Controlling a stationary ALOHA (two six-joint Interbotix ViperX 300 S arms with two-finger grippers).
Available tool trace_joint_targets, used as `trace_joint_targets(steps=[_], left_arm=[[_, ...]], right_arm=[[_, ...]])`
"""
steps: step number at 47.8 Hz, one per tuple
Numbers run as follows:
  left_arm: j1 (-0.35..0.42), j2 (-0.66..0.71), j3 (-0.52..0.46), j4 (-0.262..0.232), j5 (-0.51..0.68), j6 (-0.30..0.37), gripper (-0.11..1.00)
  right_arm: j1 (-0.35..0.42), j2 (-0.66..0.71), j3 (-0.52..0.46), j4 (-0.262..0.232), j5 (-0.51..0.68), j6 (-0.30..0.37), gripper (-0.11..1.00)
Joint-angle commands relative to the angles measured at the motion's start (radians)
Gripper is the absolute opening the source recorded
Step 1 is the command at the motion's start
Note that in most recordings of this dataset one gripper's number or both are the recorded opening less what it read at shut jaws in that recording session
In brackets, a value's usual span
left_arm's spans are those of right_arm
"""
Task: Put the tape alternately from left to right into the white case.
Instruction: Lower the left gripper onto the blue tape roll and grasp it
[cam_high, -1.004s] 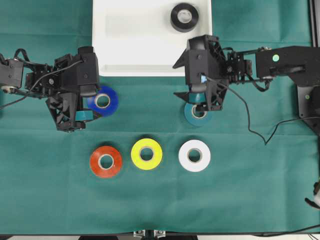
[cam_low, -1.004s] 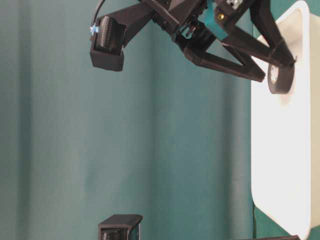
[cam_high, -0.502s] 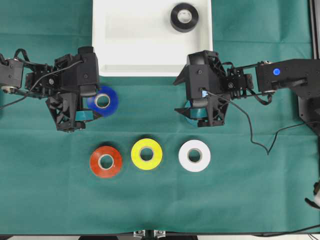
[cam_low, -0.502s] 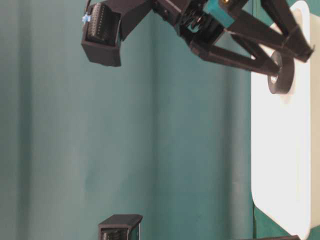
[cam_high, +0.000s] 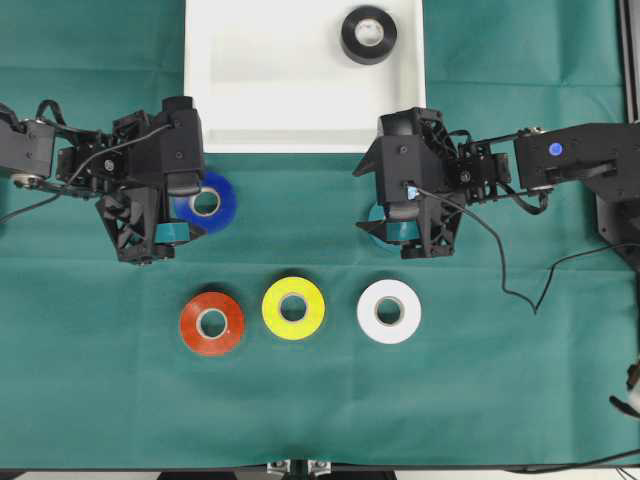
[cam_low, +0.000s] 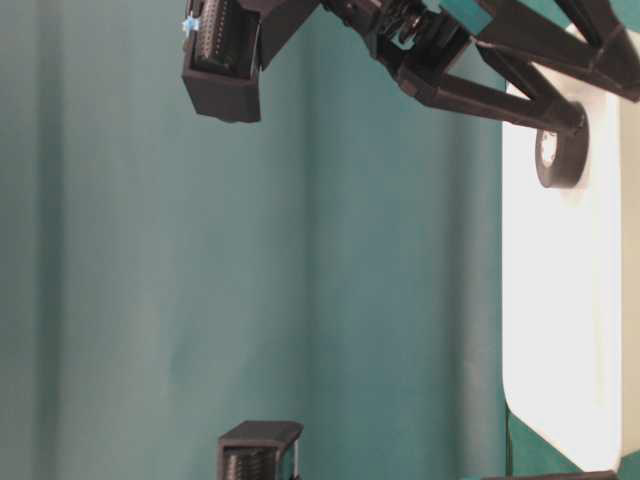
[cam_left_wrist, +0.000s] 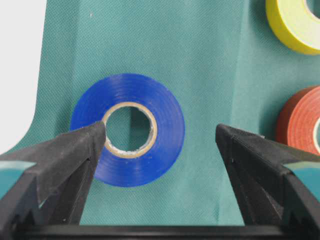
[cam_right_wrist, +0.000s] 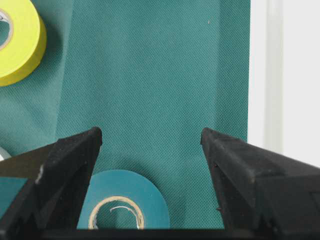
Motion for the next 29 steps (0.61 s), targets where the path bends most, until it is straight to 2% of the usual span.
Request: trace_joint_targets(steps=[1,29], left_arm=[[0.002,0.000,-0.025,0.002,-0.005,-0.002,0.69],[0.000,0.126,-0.037,0.000,-0.011,-0.005,0.69]], right_arm=[[0.005,-0.021,-0.009,0.002,-0.003,0.002,0.85],[0.005,-0.021,-0.009,0.000,-0.003,0.002,0.85]])
